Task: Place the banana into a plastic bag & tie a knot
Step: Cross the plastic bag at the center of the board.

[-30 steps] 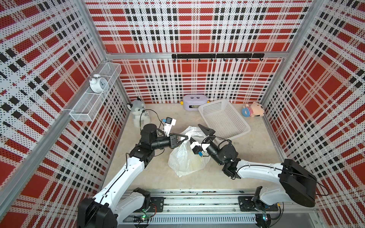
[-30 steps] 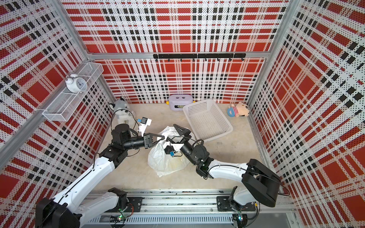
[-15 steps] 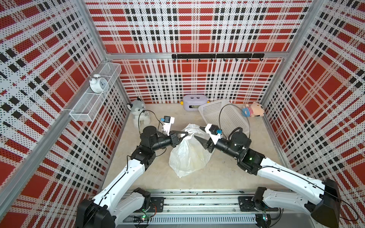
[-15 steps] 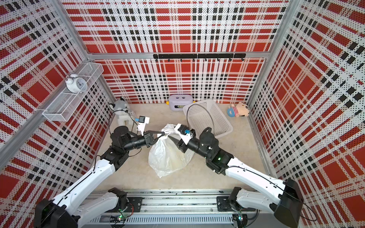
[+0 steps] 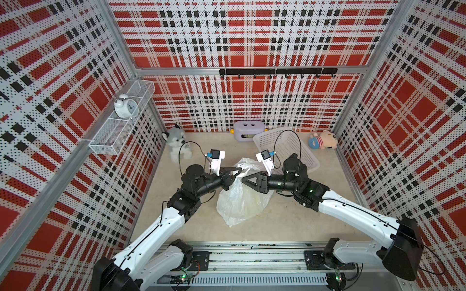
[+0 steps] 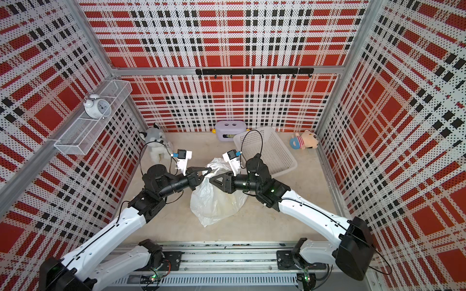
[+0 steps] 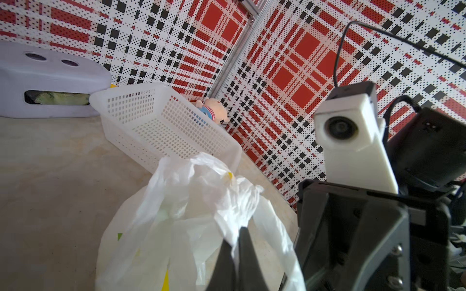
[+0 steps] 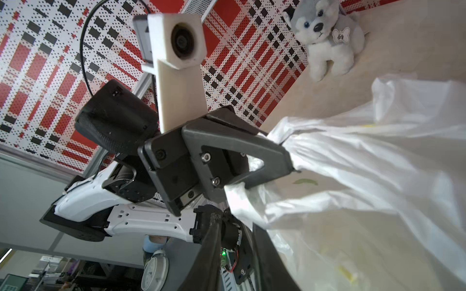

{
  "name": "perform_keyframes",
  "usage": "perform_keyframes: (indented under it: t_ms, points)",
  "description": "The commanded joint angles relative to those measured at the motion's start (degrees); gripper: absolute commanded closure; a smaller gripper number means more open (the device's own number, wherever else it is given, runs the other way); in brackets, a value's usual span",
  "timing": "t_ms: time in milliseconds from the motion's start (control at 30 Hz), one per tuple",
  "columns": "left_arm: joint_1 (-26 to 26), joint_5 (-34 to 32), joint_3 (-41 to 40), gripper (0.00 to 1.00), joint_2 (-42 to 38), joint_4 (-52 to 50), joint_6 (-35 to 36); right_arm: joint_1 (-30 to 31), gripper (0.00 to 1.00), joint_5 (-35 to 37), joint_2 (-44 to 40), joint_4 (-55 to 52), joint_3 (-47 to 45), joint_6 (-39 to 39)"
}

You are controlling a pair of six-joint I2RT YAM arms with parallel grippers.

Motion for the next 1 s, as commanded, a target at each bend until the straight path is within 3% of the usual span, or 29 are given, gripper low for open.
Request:
perform_keyframes:
  t_ms: [0,100,200,267,567,967]
  points:
    - [-2.3,-5.3,2.4,1.0,0.2,-4.6,4.8,-0.5,0.7,2.1,-0.4,1.5,1.6,10.8]
    - [-3.5,-7.3,3.2,1.0,0.6,-6.7,6.3,-1.5,0.56,4.8,-2.2,1.8,1.3,16.2]
    - [-3.8,-7.9,3.4,1.0,0.4,-7.4,6.7,-3.2,0.46,3.6,-3.2,0.0,1.4,19.4]
    - [-3.8,-8.0,3.7,1.0,0.6,-7.8,6.7,-4.2,0.35,2.7,-3.7,-2.8,2.0,20.2]
    - [-3.8,-7.4,4.8,1.0,0.6,-9.1,9.5,-7.4,0.42,2.0,-4.3,2.1,0.3,29.9]
    - [-3.6,-6.5,5.5,1.0,1.1,-9.6,9.9,-6.6,0.38,0.7,0.4,4.7,1.0,34.4]
